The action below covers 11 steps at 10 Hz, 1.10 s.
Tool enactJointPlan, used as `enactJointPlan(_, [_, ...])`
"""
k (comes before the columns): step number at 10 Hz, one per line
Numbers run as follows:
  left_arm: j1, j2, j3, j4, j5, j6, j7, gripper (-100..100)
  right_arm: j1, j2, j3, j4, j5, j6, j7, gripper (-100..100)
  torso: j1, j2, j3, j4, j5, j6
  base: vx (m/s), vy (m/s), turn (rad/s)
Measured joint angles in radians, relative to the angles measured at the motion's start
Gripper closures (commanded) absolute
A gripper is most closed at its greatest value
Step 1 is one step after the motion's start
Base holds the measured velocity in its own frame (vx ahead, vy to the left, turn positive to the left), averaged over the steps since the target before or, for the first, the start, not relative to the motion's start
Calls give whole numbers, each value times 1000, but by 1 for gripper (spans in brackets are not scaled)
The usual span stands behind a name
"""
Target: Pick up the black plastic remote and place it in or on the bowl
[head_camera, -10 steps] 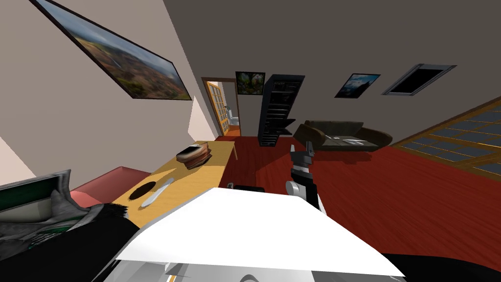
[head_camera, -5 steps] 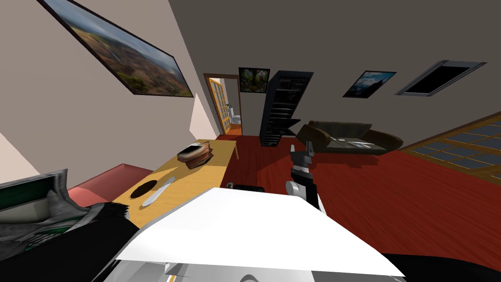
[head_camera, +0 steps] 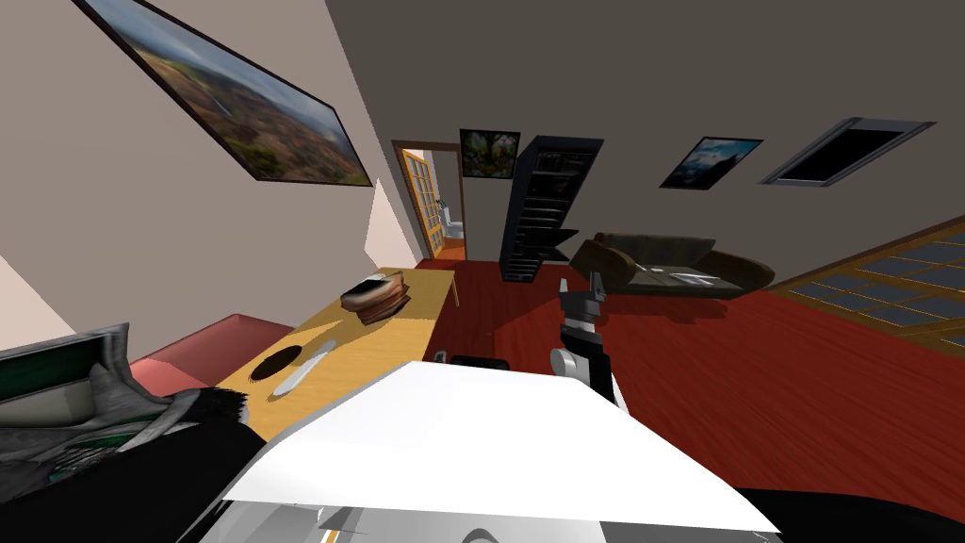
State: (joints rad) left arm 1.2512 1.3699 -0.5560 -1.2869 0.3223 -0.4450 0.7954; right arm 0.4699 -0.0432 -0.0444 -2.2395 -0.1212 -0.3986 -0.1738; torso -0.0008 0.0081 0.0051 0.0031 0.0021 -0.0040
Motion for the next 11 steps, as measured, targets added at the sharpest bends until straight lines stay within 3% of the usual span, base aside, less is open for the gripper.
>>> enactJointPlan(3, [26, 62, 5, 13, 20, -48, 30, -100, 0, 0, 0, 0, 0, 0, 0, 0, 0, 0, 0, 0, 0, 0, -19, -51, 6])
enactJointPlan(7, [104, 149, 46, -22, 66, -87, 43, -100, 0, 0, 0, 0, 0, 0, 0, 0, 0, 0, 0, 0, 0, 0, -14, -40, 5])
enactJointPlan(8, [106, 152, 48, -24, 67, -88, 43, 0, 0, 0, 0, 0, 0, 0, 0, 0, 1, 0, 0, 0, 0, 0, 0, 0, 0])
enactJointPlan(11, [106, 151, 48, -23, 67, -88, 43, 0, 0, 0, 0, 0, 0, 0, 0, 0, 3, -1, 0, 0, 1, 0, 0, 0, 0])
